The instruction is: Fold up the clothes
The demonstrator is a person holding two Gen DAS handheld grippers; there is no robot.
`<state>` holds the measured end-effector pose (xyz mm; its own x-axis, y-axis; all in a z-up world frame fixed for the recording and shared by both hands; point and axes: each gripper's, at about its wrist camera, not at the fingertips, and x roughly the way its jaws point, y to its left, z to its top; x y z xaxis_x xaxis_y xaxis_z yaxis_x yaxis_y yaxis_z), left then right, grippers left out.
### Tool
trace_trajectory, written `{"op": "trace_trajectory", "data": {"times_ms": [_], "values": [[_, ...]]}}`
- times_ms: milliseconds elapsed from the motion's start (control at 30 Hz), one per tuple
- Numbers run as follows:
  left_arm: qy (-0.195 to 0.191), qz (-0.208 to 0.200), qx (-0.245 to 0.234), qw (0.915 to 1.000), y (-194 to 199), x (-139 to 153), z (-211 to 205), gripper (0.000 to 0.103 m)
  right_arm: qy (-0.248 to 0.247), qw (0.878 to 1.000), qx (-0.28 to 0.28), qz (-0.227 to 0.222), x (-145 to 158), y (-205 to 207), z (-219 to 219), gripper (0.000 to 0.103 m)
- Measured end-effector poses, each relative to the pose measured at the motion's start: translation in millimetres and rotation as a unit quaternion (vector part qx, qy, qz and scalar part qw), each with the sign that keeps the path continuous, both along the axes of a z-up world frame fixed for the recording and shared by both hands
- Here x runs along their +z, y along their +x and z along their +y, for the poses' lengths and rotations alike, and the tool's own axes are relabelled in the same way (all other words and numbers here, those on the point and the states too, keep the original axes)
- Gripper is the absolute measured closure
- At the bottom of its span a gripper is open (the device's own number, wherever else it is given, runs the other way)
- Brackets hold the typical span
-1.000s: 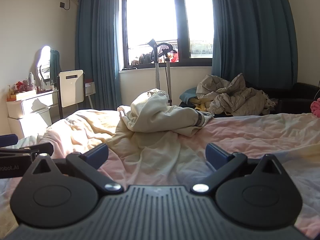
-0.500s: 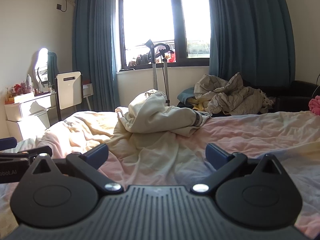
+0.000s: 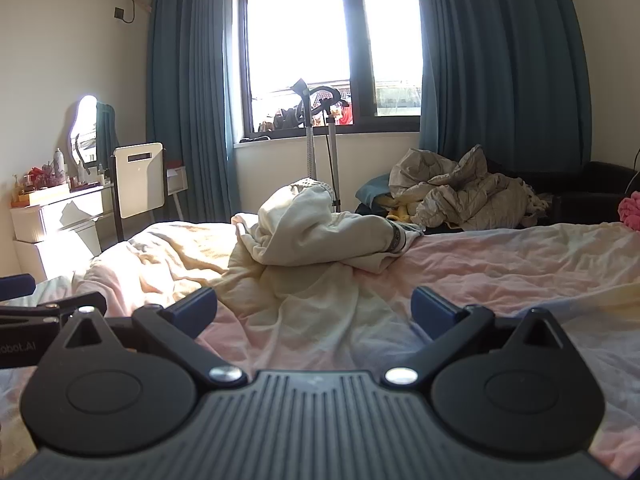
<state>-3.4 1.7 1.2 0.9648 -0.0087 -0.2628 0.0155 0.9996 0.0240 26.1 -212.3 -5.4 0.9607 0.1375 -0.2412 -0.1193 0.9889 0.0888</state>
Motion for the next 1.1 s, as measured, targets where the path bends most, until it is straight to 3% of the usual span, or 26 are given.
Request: {"op": "trace_trajectory", "data": {"times_ms": [1100], "values": [[0.002,0.001,-0.006,1.0,-1.4,-0.2,-0.1,0.0,0.0,1.0,-0.006,0.006,-4.3,1.2,2.2,0.0]]}}
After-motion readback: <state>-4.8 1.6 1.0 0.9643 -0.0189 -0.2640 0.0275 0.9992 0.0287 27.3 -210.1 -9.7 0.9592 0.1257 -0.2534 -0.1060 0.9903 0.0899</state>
